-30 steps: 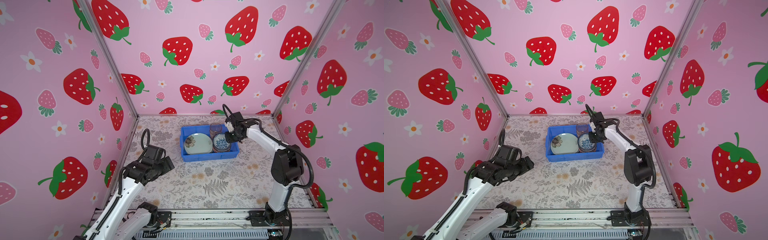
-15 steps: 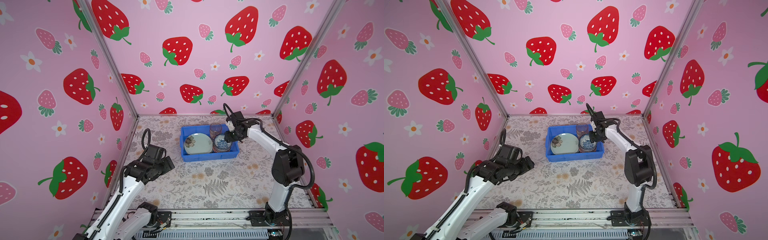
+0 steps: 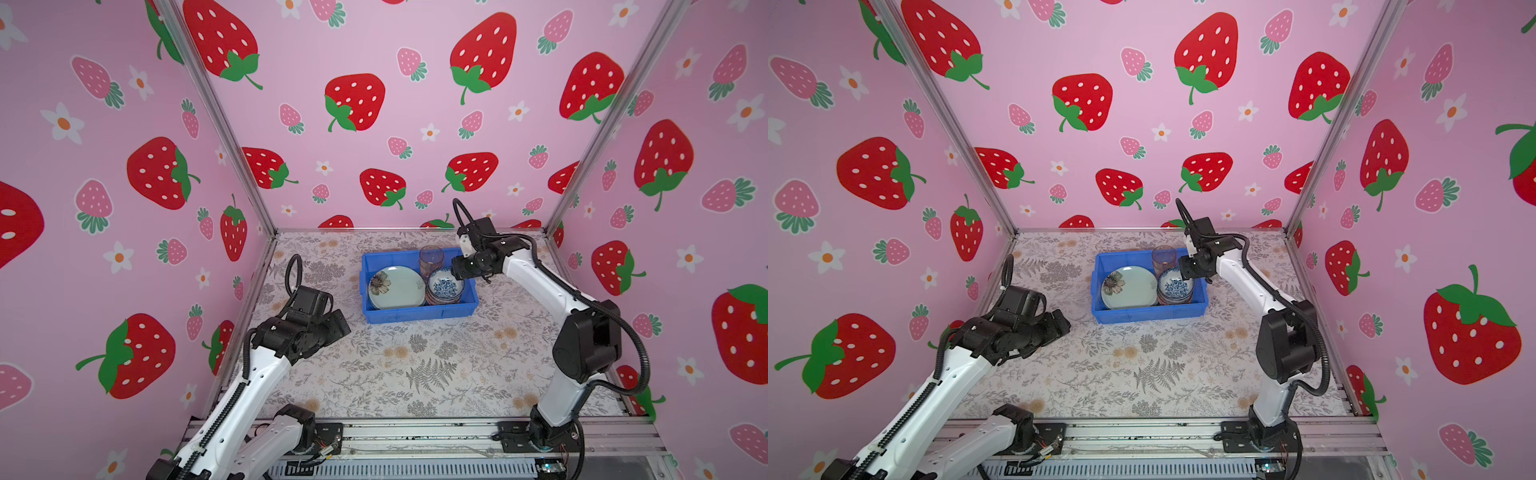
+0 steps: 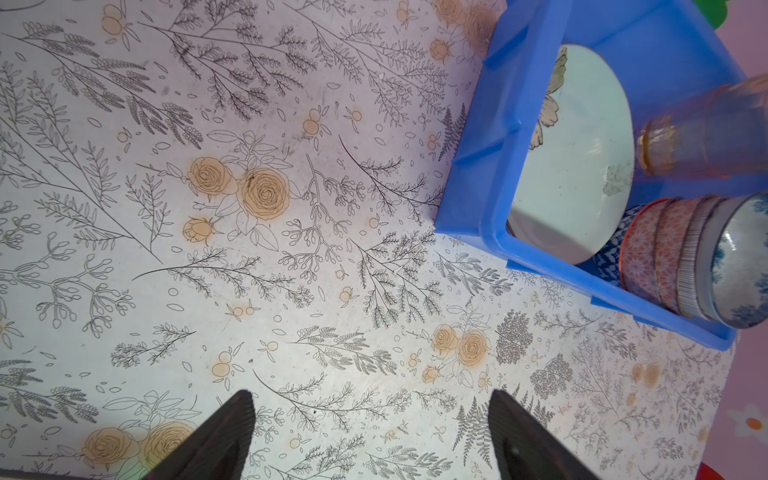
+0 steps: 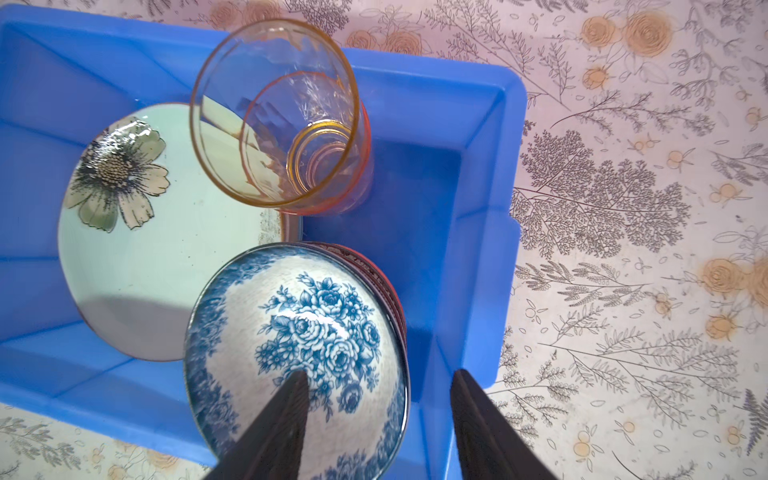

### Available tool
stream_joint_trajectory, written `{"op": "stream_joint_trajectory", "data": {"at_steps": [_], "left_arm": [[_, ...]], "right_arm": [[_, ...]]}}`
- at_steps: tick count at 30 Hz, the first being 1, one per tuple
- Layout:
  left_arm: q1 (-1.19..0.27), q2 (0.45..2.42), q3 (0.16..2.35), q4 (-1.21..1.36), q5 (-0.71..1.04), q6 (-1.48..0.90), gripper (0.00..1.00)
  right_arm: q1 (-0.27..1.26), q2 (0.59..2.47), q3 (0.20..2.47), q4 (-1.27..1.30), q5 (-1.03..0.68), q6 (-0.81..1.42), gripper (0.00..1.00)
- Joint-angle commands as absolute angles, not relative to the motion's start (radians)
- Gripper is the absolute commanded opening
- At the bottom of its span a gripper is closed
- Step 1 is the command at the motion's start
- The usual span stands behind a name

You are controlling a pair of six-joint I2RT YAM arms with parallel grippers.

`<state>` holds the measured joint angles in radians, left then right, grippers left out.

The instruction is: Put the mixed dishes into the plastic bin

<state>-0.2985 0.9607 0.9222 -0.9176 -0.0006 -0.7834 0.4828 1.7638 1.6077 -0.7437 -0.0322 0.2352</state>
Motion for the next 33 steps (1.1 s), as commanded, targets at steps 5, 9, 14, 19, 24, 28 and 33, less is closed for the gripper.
{"op": "stream_joint_trajectory", "data": {"at_steps": [5, 9, 14, 19, 24, 28, 33], "left_arm": [[-0.274, 1.012, 0.98, -0.868, 0.025, -0.713, 0.92], [-0.245, 1.063, 1.05, -0.852, 0.026, -0.618, 0.93], [-0.227, 1.082, 1.074, -0.714, 0.035, -0.487, 0.96], [-0.221, 1.082, 1.026, -0.513, 0.023, -0.42, 0.99], [-0.221, 1.078, 0.937, -0.331, 0.001, -0.319, 0.99], [-0.221, 1.068, 0.872, -0.238, -0.058, -0.258, 0.99], [-0.221, 1.037, 0.759, -0.117, -0.166, -0.174, 0.99]], "right_arm": [[0.447, 1.631, 1.555, -0.743, -0.026, 0.231, 0.61], [0.41, 1.556, 1.484, -0.724, -0.019, 0.23, 0.67], [0.354, 1.441, 1.376, -0.7, -0.015, 0.24, 0.8], [0.305, 1.337, 1.292, -0.718, 0.035, 0.255, 0.99], [0.276, 1.207, 1.198, -0.68, 0.088, 0.263, 0.99], [0.272, 1.14, 1.153, -0.645, 0.163, 0.27, 0.99], [0.27, 1.091, 1.098, -0.568, 0.195, 0.255, 0.99]]}}
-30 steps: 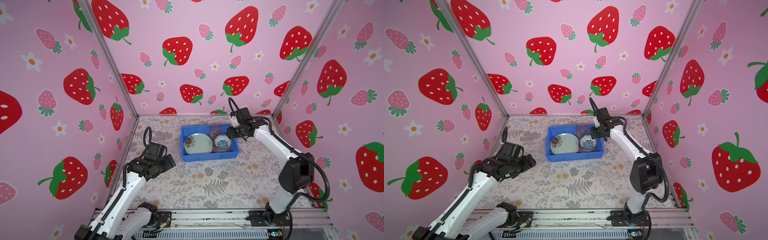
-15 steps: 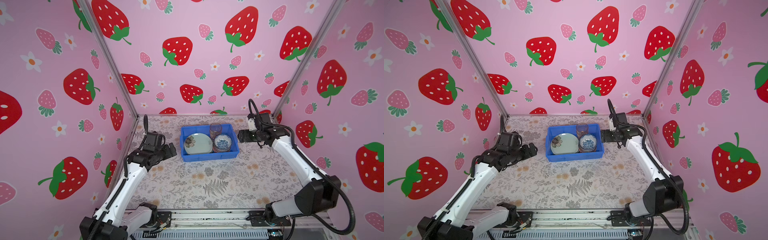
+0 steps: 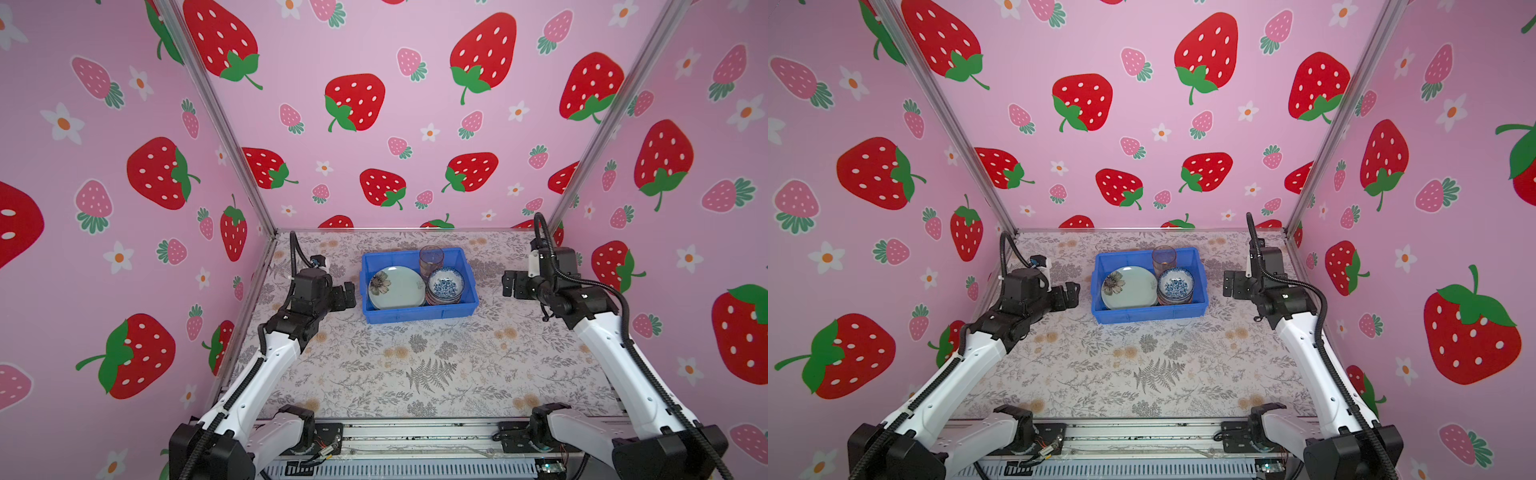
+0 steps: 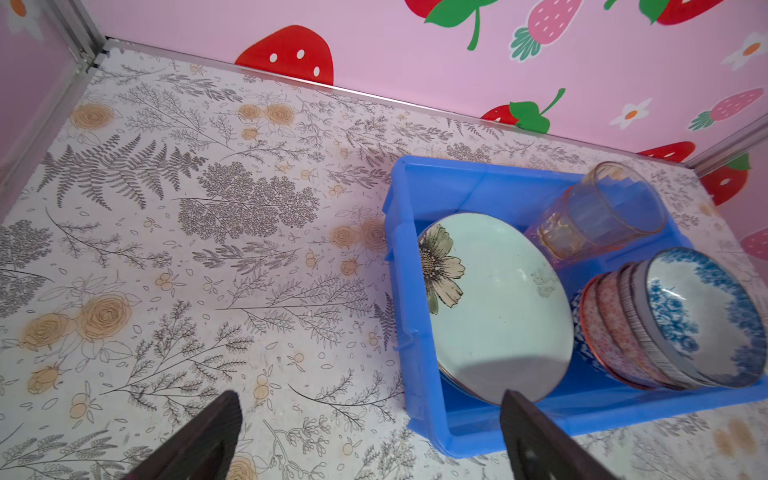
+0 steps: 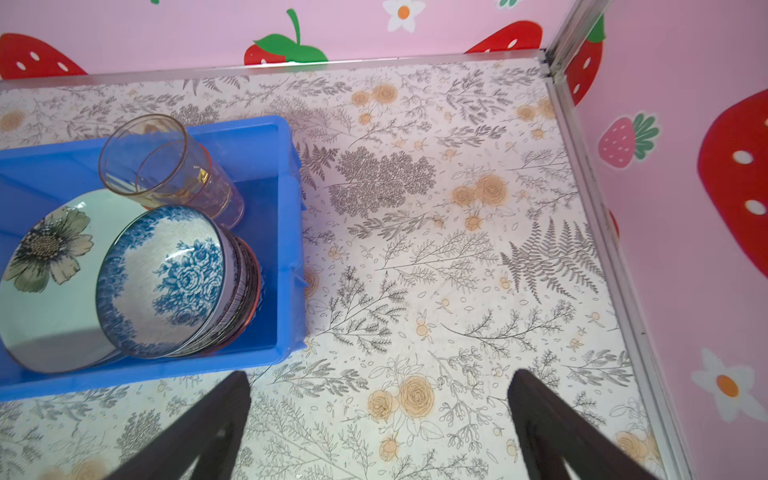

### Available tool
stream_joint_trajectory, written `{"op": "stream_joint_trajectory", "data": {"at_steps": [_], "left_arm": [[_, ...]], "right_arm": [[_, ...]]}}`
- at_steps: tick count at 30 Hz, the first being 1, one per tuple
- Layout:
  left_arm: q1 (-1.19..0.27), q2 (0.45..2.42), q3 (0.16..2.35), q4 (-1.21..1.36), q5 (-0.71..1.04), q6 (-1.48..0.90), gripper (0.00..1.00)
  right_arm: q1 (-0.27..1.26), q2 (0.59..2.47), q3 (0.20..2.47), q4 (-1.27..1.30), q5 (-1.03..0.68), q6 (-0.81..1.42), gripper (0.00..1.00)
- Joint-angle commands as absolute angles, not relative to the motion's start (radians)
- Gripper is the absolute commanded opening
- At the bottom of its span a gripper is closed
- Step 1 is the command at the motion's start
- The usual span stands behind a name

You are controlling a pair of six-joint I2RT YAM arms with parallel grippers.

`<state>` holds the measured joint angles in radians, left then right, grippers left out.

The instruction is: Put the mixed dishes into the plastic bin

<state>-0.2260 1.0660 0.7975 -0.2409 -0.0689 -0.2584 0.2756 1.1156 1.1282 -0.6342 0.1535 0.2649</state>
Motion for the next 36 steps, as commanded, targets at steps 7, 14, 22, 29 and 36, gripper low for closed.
{"op": "stream_joint_trajectory", "data": {"at_steps": [7, 14, 22, 29, 36], "left_arm": [[-0.221, 1.005, 0.546, 0.236, -0.299, -0.089, 0.99], [-0.221, 1.108, 0.421, 0.494, -0.431, -0.022, 0.99], [-0.208, 1.3, 0.37, 0.725, -0.462, 0.04, 0.99], [-0.16, 1.406, 0.383, 0.791, -0.375, 0.038, 0.99], [-0.085, 1.531, 0.382, 0.895, -0.28, -0.011, 0.99]], "right_arm": [[0.269, 1.053, 1.008, -0.448, 0.222, 0.235, 0.99], [0.268, 1.049, 0.883, -0.258, 0.239, 0.24, 0.99], [0.267, 0.824, 0.541, 0.212, 0.334, 0.267, 0.99], [0.266, 0.778, 0.378, 0.442, 0.426, 0.172, 0.99], [0.264, 0.944, 0.34, 0.589, 0.448, 0.059, 0.99]]}}
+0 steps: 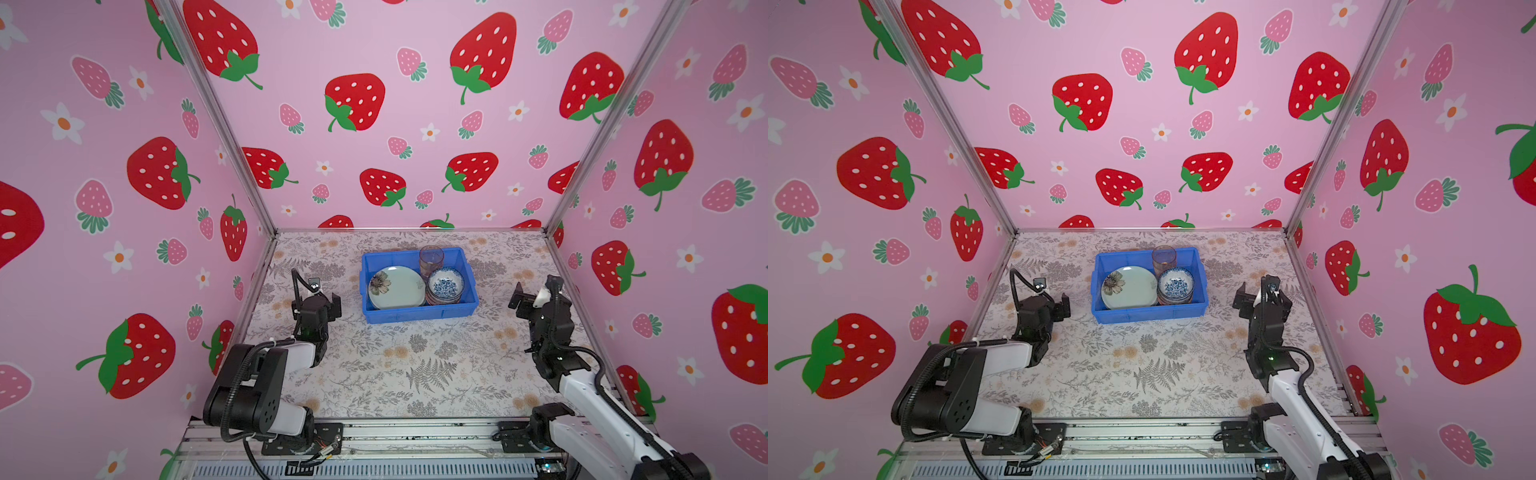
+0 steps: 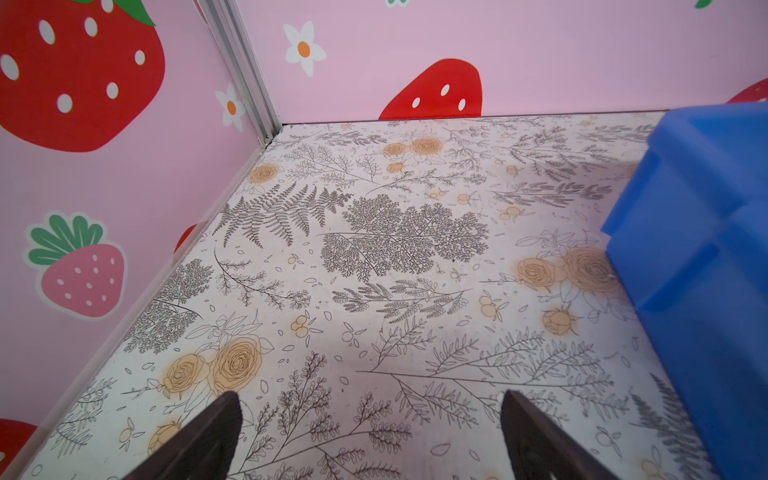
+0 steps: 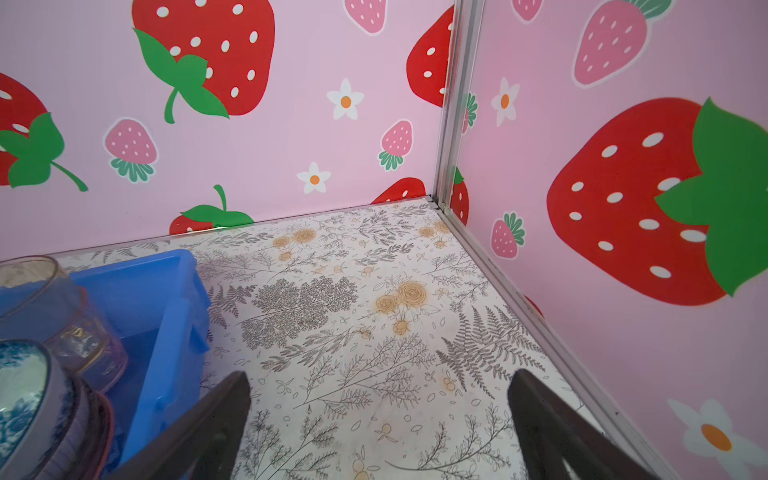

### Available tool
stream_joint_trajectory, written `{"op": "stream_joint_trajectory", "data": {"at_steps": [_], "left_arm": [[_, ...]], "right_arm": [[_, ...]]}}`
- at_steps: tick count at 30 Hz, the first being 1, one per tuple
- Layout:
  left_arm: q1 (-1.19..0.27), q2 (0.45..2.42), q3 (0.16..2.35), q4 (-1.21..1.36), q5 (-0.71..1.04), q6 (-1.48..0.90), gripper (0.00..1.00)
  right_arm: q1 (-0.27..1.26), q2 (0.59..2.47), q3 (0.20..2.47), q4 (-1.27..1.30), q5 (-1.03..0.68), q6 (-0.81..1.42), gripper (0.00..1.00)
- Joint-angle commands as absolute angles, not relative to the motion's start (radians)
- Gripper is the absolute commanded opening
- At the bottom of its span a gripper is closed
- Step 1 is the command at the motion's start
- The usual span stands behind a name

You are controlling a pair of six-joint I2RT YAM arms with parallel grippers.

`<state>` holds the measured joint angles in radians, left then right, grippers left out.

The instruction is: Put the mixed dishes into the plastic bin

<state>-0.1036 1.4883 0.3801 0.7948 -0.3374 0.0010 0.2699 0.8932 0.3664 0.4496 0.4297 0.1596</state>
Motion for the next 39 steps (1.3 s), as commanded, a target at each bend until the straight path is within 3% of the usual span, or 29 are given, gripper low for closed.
{"op": "stream_joint_trajectory", "data": {"at_steps": [1, 4, 12, 14, 18, 22, 24, 26, 39], "left_arm": [[-0.08, 1.553, 0.387, 0.913, -0.272, -0.014, 0.99], [-0.037, 1.542, 0.422, 0.821, -0.173, -0.032, 0.99], [-0.011, 1.549, 0.447, 0.777, -0.13, -0.049, 0.99], [-0.011, 1.547, 0.446, 0.778, -0.13, -0.048, 0.96], [-0.011, 1.547, 0.446, 0.776, -0.131, -0.048, 0.99], [-0.011, 1.548, 0.446, 0.777, -0.13, -0.048, 0.99], [-0.011, 1.548, 0.446, 0.777, -0.131, -0.048, 0.99], [-0.01, 1.547, 0.446, 0.777, -0.132, -0.048, 0.99], [-0.01, 1.548, 0.448, 0.776, -0.13, -0.047, 0.99]], "right_arm": [[0.262, 0.968, 0.328, 0.621, 0.448, 0.044, 0.99], [0.258, 1.056, 0.289, 0.767, 0.435, -0.007, 0.99], [0.253, 1.386, 0.187, 1.242, 0.35, -0.053, 0.99], [0.25, 1.444, 0.194, 1.293, 0.329, -0.085, 0.99], [0.229, 1.511, 0.216, 1.317, 0.317, -0.073, 0.99], [0.142, 1.597, 0.204, 1.428, 0.173, -0.012, 0.99], [0.109, 1.565, 0.283, 1.204, 0.159, 0.029, 0.99], [0.109, 1.583, 0.261, 1.291, 0.15, 0.025, 0.99], [0.107, 1.574, 0.272, 1.245, 0.097, 0.002, 0.99]]}}
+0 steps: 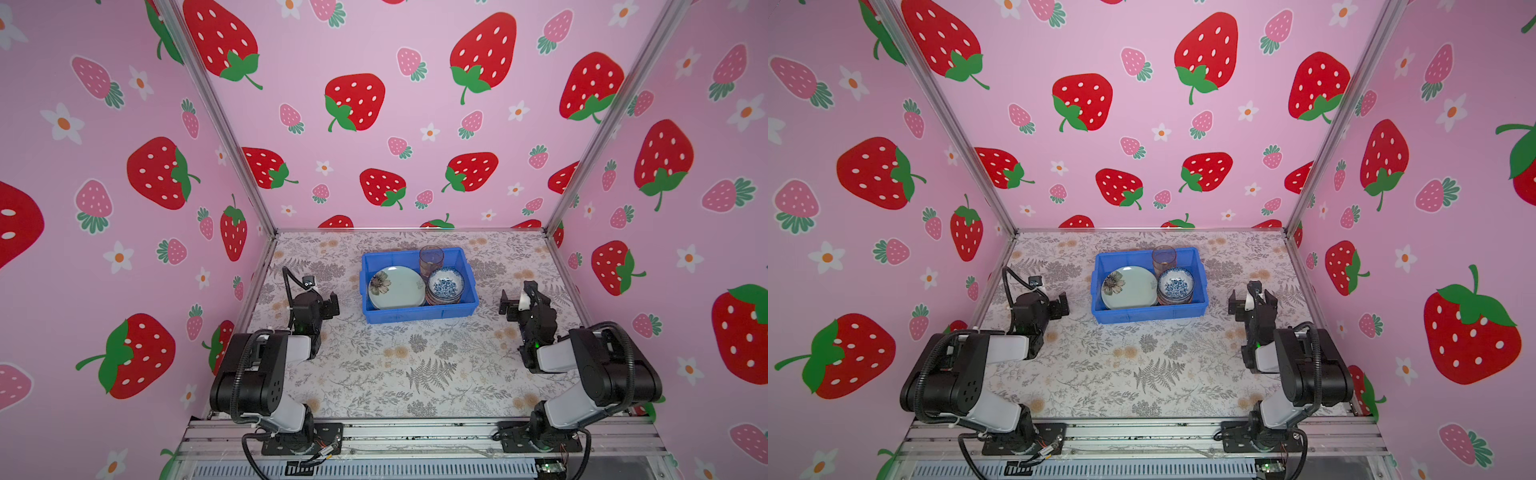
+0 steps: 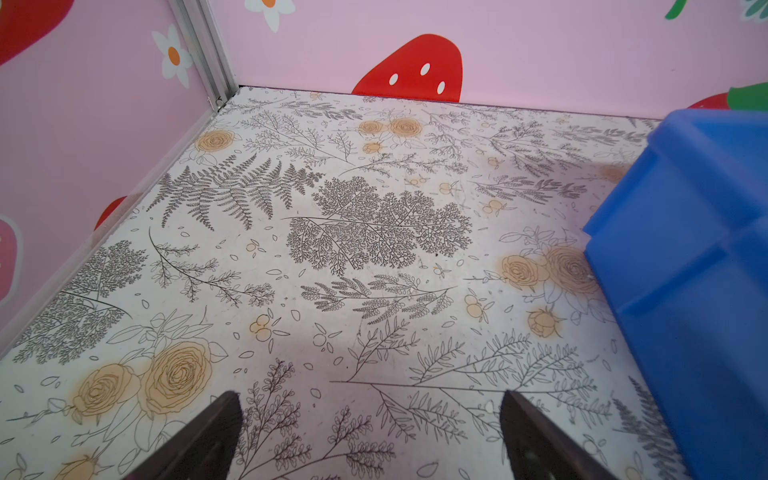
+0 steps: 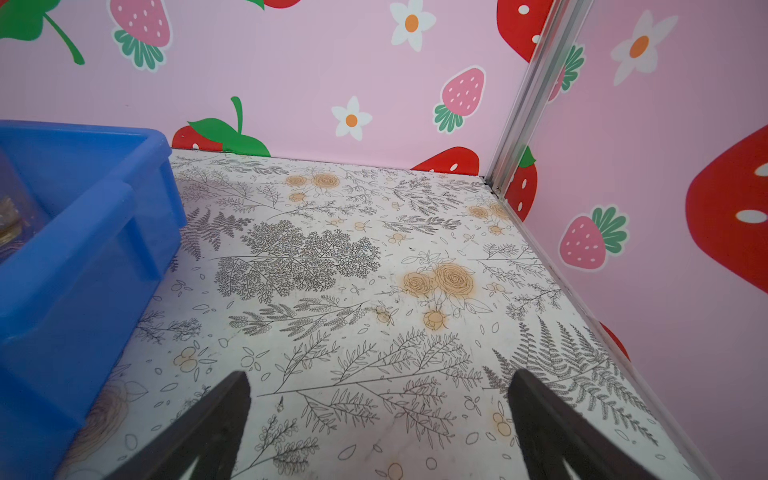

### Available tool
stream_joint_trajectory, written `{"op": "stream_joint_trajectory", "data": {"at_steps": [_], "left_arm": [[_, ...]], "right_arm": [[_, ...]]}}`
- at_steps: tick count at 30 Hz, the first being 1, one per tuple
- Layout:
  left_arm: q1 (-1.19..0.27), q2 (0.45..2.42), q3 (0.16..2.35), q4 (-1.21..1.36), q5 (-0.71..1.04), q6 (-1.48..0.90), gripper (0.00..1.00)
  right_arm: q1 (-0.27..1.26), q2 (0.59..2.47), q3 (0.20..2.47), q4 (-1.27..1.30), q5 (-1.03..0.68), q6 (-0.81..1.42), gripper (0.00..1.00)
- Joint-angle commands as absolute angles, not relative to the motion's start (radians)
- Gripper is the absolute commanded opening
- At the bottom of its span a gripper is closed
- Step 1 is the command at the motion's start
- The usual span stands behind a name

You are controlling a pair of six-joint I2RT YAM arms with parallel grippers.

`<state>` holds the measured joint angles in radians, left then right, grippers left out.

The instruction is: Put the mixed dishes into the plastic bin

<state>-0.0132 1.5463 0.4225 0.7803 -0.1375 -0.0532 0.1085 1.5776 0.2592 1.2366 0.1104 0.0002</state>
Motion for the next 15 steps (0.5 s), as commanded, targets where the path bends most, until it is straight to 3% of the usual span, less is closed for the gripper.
{"op": "stream_joint_trajectory", "data": {"at_steps": [1, 15], "left_arm": [[-0.011, 1.549, 0.448, 0.777, -0.13, -0.048, 0.99], [-0.007, 1.55, 0.453, 0.767, -0.125, -0.05, 0.99]], "right_arm": [[0.107, 1.573, 0.272, 1.244, 0.097, 0.003, 0.99], [0.107, 1.573, 0.272, 1.245, 0.097, 0.003, 0.99]]}}
